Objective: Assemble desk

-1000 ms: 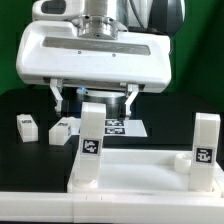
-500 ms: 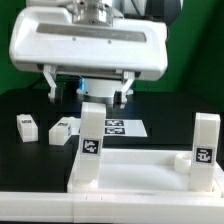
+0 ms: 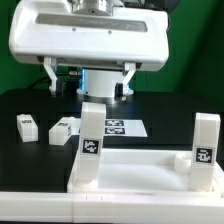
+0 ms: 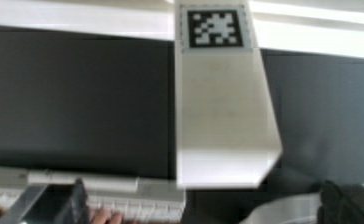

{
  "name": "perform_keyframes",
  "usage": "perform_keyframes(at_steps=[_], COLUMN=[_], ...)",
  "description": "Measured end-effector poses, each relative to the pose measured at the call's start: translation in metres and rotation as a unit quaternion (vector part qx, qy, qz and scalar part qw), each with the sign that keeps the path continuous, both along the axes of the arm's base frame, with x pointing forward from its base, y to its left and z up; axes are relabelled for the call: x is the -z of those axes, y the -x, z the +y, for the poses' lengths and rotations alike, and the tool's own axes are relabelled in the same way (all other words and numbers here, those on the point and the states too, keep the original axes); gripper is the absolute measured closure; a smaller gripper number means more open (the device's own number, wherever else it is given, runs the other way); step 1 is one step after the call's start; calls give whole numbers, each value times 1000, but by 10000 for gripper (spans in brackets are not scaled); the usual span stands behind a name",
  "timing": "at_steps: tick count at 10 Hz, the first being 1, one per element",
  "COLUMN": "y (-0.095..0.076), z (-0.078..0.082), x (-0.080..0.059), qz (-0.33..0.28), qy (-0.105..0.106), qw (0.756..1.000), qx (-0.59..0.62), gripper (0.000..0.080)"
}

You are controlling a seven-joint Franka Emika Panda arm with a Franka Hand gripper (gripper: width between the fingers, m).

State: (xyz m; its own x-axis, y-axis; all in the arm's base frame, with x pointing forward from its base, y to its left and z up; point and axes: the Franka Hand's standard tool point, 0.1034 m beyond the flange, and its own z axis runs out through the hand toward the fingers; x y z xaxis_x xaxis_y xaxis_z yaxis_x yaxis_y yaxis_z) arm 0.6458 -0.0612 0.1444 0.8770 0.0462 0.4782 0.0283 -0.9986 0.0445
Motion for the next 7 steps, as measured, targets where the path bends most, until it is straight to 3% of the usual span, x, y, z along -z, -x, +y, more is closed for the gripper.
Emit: perform_keyframes(at_steps=[2,7], y=[-2,-8], z=[4,14], x=[5,12], qz=[88,217], qy=[-24,-58], qw=[996,974], qx=[-7,-22], gripper=[150,150])
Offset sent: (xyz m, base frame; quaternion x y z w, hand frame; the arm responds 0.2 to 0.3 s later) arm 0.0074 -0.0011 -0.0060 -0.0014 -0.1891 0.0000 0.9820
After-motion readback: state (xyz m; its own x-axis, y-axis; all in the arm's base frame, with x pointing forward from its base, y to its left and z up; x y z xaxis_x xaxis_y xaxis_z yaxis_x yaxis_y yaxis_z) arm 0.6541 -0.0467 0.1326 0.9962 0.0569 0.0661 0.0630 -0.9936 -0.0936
